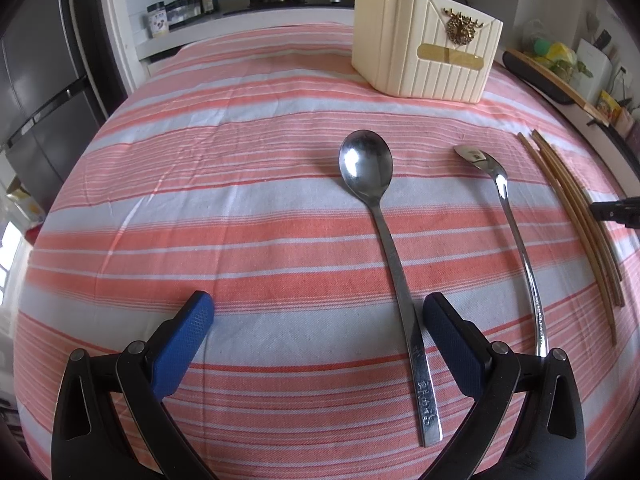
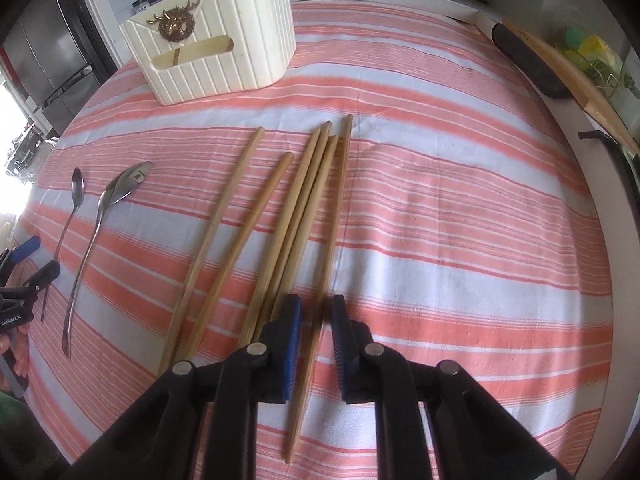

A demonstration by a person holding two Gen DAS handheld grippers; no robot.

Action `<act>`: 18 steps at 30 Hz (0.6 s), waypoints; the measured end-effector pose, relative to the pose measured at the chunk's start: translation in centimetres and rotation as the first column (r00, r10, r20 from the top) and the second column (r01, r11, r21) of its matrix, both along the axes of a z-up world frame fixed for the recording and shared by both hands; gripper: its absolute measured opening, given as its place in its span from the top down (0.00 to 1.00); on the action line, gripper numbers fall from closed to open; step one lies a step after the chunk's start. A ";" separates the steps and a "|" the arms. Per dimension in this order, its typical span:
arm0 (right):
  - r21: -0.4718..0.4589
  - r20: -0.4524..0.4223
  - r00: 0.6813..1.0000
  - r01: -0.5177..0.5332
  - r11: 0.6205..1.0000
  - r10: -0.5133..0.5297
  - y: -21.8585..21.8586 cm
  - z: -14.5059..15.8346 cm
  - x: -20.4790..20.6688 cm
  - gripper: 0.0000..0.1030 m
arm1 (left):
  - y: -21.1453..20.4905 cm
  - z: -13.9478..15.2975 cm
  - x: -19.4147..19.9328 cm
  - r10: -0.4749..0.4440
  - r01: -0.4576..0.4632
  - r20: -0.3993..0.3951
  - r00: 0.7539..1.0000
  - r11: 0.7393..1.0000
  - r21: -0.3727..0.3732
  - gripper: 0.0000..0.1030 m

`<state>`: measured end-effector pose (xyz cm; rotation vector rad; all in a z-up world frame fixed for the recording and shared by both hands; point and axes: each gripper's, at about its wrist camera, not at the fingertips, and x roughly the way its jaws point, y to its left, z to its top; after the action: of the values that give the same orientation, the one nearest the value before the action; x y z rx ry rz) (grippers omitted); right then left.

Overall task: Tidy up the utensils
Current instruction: 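Grasp the steel spoon handle with the left tool while the right tool grasps another chopstick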

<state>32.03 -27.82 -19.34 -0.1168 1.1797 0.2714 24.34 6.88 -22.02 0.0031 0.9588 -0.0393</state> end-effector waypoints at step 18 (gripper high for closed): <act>0.077 -0.120 0.991 0.064 0.995 -0.055 -0.2 0.1 10.1 0.87 | -3.4 0.8 7.0 -0.009 0.018 -0.118 0.993 0.997 0.072 0.17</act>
<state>42.18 -27.98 -19.21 0.0057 1.2853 0.2759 31.33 3.52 -21.22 0.0755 1.0775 -0.0168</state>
